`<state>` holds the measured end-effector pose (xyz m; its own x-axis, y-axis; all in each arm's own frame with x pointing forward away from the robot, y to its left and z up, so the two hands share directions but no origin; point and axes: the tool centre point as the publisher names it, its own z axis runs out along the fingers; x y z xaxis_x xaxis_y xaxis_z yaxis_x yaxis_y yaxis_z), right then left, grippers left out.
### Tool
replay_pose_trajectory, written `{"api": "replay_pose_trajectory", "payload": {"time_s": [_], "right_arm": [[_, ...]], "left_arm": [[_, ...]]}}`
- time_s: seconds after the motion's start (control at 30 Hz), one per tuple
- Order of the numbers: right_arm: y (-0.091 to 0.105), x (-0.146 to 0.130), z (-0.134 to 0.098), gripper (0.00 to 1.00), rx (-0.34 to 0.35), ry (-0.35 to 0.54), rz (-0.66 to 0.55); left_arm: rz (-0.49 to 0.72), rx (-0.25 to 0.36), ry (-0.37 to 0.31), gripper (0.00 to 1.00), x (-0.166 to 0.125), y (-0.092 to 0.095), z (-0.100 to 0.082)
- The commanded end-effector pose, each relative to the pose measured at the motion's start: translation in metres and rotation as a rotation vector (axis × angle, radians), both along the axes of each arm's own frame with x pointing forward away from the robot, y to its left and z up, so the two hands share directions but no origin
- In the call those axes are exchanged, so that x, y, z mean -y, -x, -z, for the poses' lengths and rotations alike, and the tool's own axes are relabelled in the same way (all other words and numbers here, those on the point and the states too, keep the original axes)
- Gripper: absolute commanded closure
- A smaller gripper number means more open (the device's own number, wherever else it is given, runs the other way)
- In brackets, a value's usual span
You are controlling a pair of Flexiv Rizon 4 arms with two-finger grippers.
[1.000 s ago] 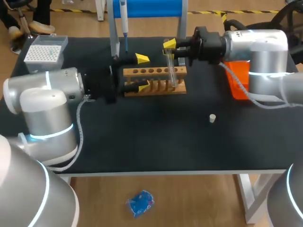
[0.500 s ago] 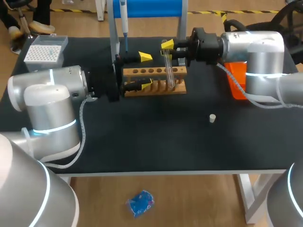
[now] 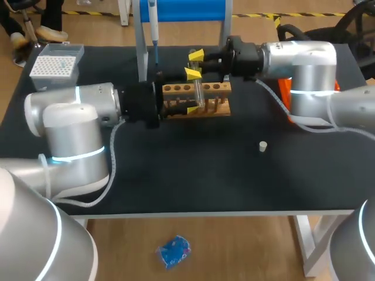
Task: Invert the test tube, pick up the pipette, mount the tip to pipette, aspirate from beaker and dispense into the tube, eject the tip, return the pipette, and cap with the stopper.
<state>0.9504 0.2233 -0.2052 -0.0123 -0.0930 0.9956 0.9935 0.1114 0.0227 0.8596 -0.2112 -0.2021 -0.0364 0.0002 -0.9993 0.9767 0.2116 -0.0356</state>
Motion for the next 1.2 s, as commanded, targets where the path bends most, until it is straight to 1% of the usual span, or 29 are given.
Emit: {"api": "replay_pose_trajectory", "payload": {"time_s": [0.03, 0.07, 0.13, 0.2, 0.23, 0.27, 0.37, 0.47, 0.63, 0.9, 1.2], "right_arm": [[-0.0059, -0.0049, 0.0045, 1.00, 0.003, -0.002, -0.017], [-0.0060, -0.0051, 0.0050, 1.00, 0.002, 0.001, -0.018], [-0.0065, -0.0050, 0.0056, 1.00, 0.003, 0.004, -0.019], [-0.0066, -0.0050, 0.0056, 1.00, 0.003, 0.005, -0.020], [-0.0066, -0.0049, 0.0056, 1.00, 0.004, 0.004, -0.021], [-0.0066, -0.0049, 0.0056, 1.00, 0.003, 0.005, -0.022], [-0.0059, -0.0047, 0.0056, 1.00, 0.004, 0.007, -0.025], [-0.0051, -0.0040, 0.0054, 1.00, 0.004, 0.008, -0.026], [-0.0046, -0.0038, 0.0052, 1.00, 0.001, 0.007, -0.028], [-0.0044, -0.0055, 0.0049, 1.00, -0.004, 0.007, -0.041], [-0.0048, -0.0065, 0.0053, 1.00, -0.008, 0.009, -0.046]], "left_arm": [[0.023, -0.003, -0.008, 0.00, 0.0072, -0.0106, -0.0004], [0.025, -0.001, -0.011, 0.00, 0.0073, -0.0111, -0.0007], [0.027, -0.001, -0.016, 0.28, 0.0069, -0.0115, -0.0012], [0.028, -0.006, -0.031, 0.47, 0.0059, -0.0120, -0.0004], [0.027, -0.007, -0.032, 0.53, 0.0056, -0.0122, 0.0000], [0.024, -0.010, -0.037, 0.56, 0.0047, -0.0127, 0.0009], [0.011, -0.012, -0.042, 0.56, 0.0021, -0.0142, 0.0022], [0.009, -0.014, -0.039, 0.59, 0.0009, -0.0148, 0.0024], [0.010, -0.012, -0.034, 0.58, 0.0020, -0.0161, 0.0034], [0.022, 0.016, -0.038, 0.57, 0.0057, -0.0164, 0.0073], [0.008, 0.065, -0.043, 0.66, 0.0038, -0.0180, 0.0065]]}}
